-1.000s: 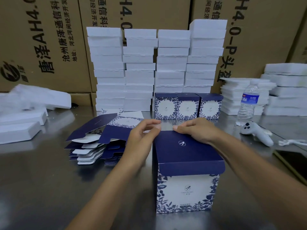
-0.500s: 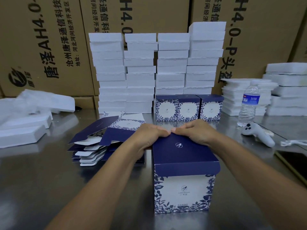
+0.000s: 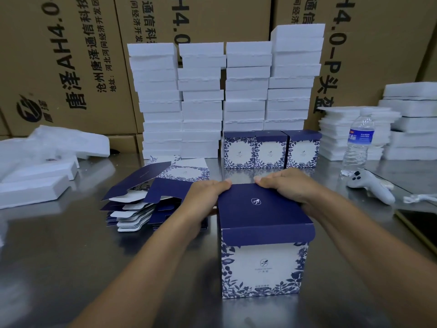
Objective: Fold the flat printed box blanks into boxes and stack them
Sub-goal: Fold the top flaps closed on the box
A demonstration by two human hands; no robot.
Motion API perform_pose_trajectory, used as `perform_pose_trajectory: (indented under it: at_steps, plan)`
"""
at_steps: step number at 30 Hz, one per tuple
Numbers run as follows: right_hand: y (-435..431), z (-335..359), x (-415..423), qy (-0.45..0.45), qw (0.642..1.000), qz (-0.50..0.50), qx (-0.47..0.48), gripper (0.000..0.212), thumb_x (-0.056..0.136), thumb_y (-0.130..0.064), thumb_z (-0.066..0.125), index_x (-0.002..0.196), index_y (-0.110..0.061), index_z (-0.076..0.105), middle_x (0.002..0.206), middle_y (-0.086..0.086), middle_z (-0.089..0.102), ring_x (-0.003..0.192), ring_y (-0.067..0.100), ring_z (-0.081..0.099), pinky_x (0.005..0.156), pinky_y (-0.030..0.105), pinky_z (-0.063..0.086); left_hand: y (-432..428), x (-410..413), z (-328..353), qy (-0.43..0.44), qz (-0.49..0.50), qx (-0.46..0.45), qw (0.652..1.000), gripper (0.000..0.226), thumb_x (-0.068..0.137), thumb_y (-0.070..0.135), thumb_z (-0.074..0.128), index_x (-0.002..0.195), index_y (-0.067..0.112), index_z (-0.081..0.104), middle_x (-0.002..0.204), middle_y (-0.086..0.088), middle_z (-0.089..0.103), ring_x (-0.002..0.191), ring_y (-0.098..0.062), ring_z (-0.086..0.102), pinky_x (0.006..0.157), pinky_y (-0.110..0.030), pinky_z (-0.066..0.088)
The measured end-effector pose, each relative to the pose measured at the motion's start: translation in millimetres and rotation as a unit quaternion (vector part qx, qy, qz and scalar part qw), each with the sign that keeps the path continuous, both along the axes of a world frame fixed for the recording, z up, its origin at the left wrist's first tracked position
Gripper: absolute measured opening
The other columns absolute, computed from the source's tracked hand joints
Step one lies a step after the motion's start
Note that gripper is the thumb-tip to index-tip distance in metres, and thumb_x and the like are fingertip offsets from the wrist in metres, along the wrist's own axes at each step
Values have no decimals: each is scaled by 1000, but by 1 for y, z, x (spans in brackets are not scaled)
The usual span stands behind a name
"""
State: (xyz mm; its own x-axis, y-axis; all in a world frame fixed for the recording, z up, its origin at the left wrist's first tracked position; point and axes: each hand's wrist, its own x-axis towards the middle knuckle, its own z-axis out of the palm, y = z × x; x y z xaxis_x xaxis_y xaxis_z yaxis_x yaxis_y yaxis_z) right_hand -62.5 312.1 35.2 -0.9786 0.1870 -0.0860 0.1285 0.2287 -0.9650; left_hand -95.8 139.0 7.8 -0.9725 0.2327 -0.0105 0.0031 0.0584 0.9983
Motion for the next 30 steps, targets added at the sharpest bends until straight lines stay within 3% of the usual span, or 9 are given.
perform_pose_trajectory:
  at_steps: [3, 7, 12, 16, 19, 21, 24, 27, 30]
  plan:
    - [-1, -1, 0, 0, 1000, -9, -4, 17, 83, -23, 71, 79, -6, 71, 61, 7, 71, 46, 16, 65, 41, 22, 50, 1, 0, -1, 19, 18, -6, 1000, 32, 91, 25, 62, 63, 16, 50, 50, 2, 53, 39, -7, 47, 40, -12, 34]
    - [-1, -2, 4, 7, 1000, -18, 4, 20, 82, -26, 72, 83, -6, 73, 60, 4, 71, 44, 13, 64, 39, 19, 48, 1, 1, 0, 29, 10, -6, 1000, 35, 92, 23, 61, 61, 15, 47, 42, 7, 49, 35, -5, 44, 38, -11, 33]
    - [5, -9, 7, -1, 999, -49, -14, 26, 84, -31, 70, 94, -7, 68, 62, 3, 66, 51, 15, 61, 60, 27, 47, 0, 2, -1, 30, 1, 1, 1000, 31, 93, 24, 60, 64, 14, 54, 47, 5, 56, 38, -5, 51, 40, -10, 36]
    - [3, -9, 7, 16, 997, -62, -35, 35, 84, -28, 70, 101, 2, 68, 71, 8, 65, 60, 21, 59, 67, 32, 46, 0, 5, -2, 4, 13, 36, 999, 23, 88, 30, 66, 78, 9, 66, 67, -4, 68, 54, -13, 62, 47, -16, 45]
    - [3, -11, 9, 20, 997, -68, -43, 23, 84, -30, 69, 83, -7, 66, 52, -1, 65, 45, 12, 61, 55, 20, 47, 1, 7, -4, 9, 37, 46, 998, 26, 88, 33, 66, 81, 8, 65, 70, -7, 67, 57, -17, 62, 51, -19, 46]
    - [3, -12, 11, 26, 995, -80, -61, 25, 87, -29, 66, 74, -8, 63, 41, -5, 60, 33, 7, 56, 35, 10, 37, 3, 8, -6, 28, 58, 41, 997, 27, 90, 33, 63, 82, 8, 60, 72, -11, 63, 60, -21, 58, 56, -22, 45]
    - [3, -16, 14, 36, 991, -108, -75, 30, 91, -26, 60, 65, -11, 57, 33, -5, 53, 25, 6, 49, 26, 8, 25, 3, 10, -6, 45, 69, 35, 996, 25, 93, 30, 58, 81, 9, 55, 74, -13, 56, 64, -21, 53, 61, -25, 42]
    - [2, -17, 15, 37, 989, -116, -84, 32, 92, -26, 60, 63, -11, 56, 32, -6, 52, 24, 6, 48, 26, 8, 25, 2, 10, -4, 41, 68, 32, 996, 36, 94, 27, 58, 63, 13, 45, 57, -3, 49, 43, -10, 47, 46, -13, 35]
    - [2, -15, 18, 36, 989, -106, -92, 32, 91, -28, 61, 64, -10, 57, 34, -5, 54, 26, 6, 50, 26, 9, 27, 2, 13, -3, 37, 65, 26, 997, 39, 94, 25, 57, 60, 16, 42, 50, 1, 46, 33, -5, 42, 37, -10, 31]
